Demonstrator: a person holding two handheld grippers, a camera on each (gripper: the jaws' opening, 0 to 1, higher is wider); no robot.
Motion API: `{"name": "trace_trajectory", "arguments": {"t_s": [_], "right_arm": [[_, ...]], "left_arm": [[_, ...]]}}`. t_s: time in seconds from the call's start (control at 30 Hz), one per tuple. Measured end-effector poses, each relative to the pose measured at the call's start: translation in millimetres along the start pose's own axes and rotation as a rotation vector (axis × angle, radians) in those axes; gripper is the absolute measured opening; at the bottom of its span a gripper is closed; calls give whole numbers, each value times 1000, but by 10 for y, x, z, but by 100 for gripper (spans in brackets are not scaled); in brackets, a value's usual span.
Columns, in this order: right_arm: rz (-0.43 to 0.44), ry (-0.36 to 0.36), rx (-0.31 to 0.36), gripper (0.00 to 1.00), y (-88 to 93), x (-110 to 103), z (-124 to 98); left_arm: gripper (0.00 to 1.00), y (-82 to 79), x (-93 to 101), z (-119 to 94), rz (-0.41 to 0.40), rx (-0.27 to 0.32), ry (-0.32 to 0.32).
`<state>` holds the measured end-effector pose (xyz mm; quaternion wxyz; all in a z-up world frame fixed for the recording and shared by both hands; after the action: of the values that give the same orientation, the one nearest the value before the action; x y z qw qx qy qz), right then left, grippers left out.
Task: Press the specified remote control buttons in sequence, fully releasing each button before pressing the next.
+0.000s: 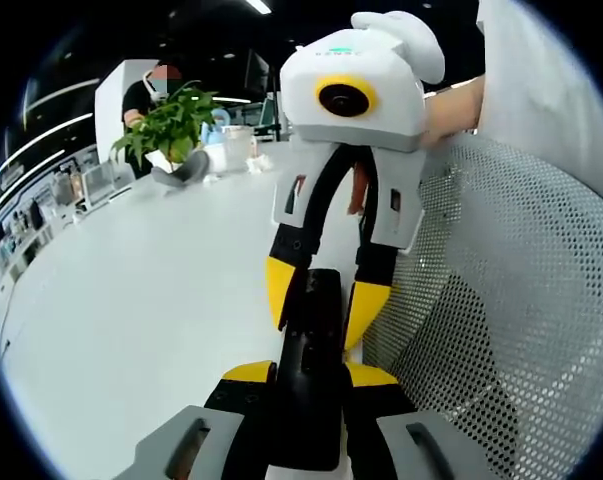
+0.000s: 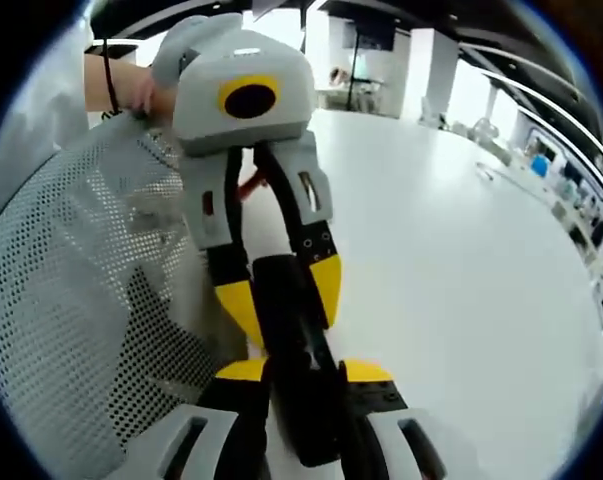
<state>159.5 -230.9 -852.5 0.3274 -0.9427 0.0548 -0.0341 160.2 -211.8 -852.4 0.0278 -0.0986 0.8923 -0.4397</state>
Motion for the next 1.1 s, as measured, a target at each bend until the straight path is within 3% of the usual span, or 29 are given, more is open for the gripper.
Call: {"name": "trace_trajectory", "arguments": {"t_s": [1.1], "right_arm": [[9, 2, -6, 24, 21, 6, 31]], "left_arm": [[25, -13, 4, 10, 6, -29, 0]]}}
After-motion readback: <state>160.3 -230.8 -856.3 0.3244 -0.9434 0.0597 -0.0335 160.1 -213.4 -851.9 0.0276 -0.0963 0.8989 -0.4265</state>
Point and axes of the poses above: the point that each gripper's makers call its tool centre point, and the gripper's own axes: z roughly forward along the fingers, x roughly to its right, y roughly out of its underside, the point moved 1 cm from there along -z, roughly backward along the fingers, and after that the axes turned 2 degrees about -z, right-handed, at the moved point
